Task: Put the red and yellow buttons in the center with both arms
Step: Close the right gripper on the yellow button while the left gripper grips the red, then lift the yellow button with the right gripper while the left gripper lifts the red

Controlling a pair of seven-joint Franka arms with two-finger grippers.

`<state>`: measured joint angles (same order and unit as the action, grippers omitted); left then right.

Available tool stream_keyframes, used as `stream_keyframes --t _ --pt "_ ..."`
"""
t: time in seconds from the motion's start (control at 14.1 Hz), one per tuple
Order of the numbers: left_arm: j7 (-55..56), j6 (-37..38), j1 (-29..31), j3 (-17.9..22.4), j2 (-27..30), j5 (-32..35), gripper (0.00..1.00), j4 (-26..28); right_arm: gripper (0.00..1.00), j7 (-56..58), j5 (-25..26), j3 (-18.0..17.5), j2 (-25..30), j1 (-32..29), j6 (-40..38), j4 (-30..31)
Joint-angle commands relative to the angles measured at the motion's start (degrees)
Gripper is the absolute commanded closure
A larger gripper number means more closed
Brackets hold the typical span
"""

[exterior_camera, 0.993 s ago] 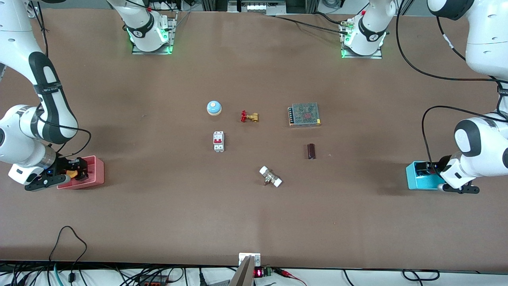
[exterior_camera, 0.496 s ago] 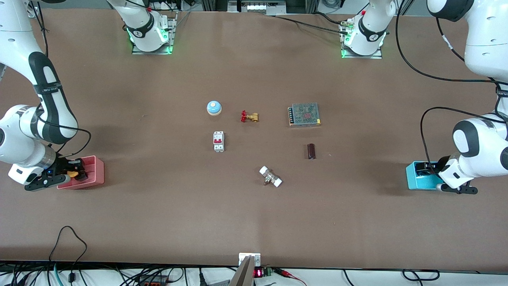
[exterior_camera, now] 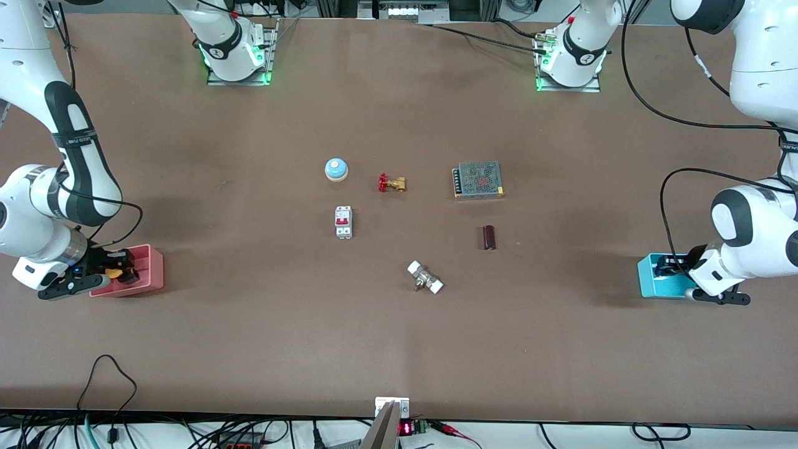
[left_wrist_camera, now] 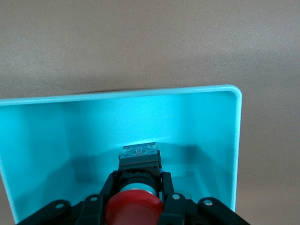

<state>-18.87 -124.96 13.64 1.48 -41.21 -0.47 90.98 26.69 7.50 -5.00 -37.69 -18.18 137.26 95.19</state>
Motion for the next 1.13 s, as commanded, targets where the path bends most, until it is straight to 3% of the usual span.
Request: stream_keyframes --t 0.0,0.21,0.35,0.5,0.64,0.85,1.06 --pt "-0.82 -0.29 0.51 -0.43 1.04 1.00 0.77 -0.36 0.69 0.03 -0.91 -1.41 5.15 -0.63 -6.80 0.26" --pt "-0.56 1.37 0.25 -0.43 6.47 1.09 0.77 0.16 0.69 -0.23 -3.44 -2.99 10.87 -0.46 -17.34 -0.61" --pt "-0.21 7.94 -0.27 -0.52 11.92 1.09 0.77 0.51 0.70 -3.99 -6.95 -5.01 13.86 -0.46 -23.59 -1.49" --pt "1.63 13.84 -2.20 -0.52 16.84 0.91 0.77 4.00 0.70 -11.26 -6.71 -9.82 16.15 0.24 -26.42 -1.15" --pt "5.14 14.74 -4.57 -0.78 19.67 0.30 0.77 9.54 0.70 -20.58 -5.49 -12.83 16.16 3.13 -26.52 -0.88" --pt "8.92 12.12 -6.69 -3.06 19.59 -1.62 0.77 16.49 0.70 -32.89 -1.62 -14.51 14.93 8.93 -24.86 0.43" --pt "10.51 10.00 -7.57 -5.08 18.01 -2.60 0.77 18.17 0.70 -42.31 -1.08 -14.68 12.74 15.17 -21.26 1.40"
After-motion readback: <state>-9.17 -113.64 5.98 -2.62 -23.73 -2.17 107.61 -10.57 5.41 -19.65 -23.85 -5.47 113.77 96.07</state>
